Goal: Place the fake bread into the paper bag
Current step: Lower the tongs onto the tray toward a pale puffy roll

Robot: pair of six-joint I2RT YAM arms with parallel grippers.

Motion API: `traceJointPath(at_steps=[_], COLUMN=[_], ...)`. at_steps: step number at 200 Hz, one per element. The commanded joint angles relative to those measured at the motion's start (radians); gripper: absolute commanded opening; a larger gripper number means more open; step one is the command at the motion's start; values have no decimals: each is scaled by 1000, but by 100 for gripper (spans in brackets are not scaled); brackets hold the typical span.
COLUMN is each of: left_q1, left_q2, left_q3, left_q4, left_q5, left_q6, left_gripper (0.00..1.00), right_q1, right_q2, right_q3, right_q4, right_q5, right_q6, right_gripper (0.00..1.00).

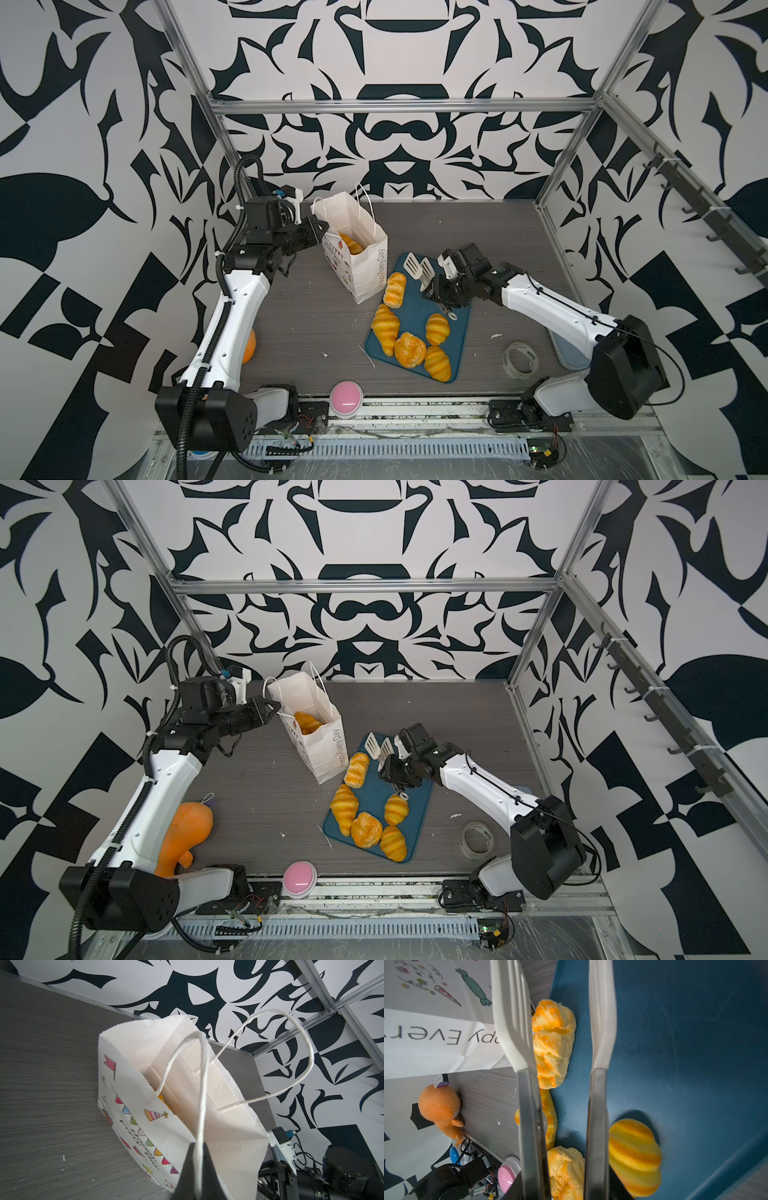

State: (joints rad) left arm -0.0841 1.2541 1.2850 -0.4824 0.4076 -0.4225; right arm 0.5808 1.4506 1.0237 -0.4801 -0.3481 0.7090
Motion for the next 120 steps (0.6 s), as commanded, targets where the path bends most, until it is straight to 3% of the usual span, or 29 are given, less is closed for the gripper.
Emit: traceJointPath(at_steps=[1,120], left_q1=[3,3], left_q2=[4,2], left_q3=[-13,-12], left_q4=[2,0], left_q5=[7,7], left_q6=[-6,-6], left_gripper=[0,0], right_q1=[21,80], right_q2=[9,46], right_q3=[-1,-11], right_q4=[77,84], right_q5=[-23,11], right_q6=[16,35], right_gripper=[44,47])
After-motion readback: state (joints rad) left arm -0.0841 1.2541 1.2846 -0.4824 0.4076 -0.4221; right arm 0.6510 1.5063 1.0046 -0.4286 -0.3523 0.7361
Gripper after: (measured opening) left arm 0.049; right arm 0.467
